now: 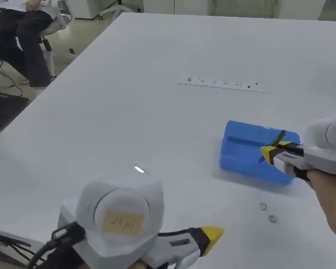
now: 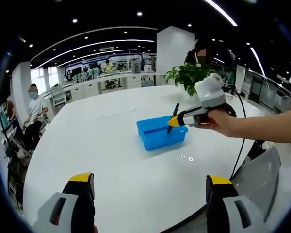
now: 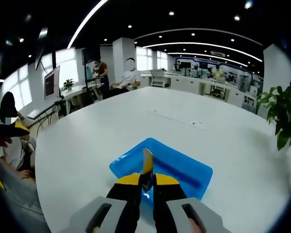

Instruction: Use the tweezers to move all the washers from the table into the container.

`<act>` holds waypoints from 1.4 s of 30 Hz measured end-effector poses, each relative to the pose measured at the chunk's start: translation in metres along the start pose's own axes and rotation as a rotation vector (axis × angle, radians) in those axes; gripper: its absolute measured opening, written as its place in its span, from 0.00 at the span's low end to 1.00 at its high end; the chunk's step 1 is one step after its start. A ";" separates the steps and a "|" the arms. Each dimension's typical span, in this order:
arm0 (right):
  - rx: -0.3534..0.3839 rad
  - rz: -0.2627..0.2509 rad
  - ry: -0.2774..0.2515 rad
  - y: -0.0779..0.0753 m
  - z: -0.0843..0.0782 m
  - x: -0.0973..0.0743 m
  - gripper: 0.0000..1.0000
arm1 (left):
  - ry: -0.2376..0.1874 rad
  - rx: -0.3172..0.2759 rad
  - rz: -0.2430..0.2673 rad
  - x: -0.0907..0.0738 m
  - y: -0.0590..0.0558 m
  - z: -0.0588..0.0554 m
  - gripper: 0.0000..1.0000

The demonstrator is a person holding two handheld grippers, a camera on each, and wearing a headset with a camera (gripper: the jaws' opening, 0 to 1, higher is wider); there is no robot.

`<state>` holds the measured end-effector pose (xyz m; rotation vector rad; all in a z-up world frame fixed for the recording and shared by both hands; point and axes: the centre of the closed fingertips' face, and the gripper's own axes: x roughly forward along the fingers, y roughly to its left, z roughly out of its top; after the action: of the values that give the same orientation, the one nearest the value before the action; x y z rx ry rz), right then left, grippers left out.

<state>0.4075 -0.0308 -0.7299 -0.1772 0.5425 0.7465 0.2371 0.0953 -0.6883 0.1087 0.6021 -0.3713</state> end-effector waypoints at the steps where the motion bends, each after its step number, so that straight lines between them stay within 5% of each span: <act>1: 0.006 -0.002 -0.011 0.000 0.003 -0.005 0.05 | 0.001 0.003 -0.001 0.000 -0.001 -0.001 0.98; 7: 0.020 -0.002 -0.051 0.006 0.006 -0.027 0.05 | -0.008 0.011 -0.014 -0.001 -0.007 0.001 0.99; 13: 0.024 0.010 -0.039 0.015 -0.008 -0.037 0.05 | -0.007 0.020 -0.020 0.000 -0.010 -0.001 0.99; 27: 0.059 0.070 0.088 0.038 -0.065 -0.026 0.05 | -0.001 0.008 -0.013 -0.002 -0.005 -0.004 0.99; 42: 0.079 0.080 0.110 0.039 -0.075 -0.030 0.05 | 0.008 0.018 -0.014 0.000 -0.008 -0.005 0.99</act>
<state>0.3323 -0.0460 -0.7766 -0.1237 0.6858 0.7945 0.2315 0.0894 -0.6919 0.1231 0.6073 -0.3898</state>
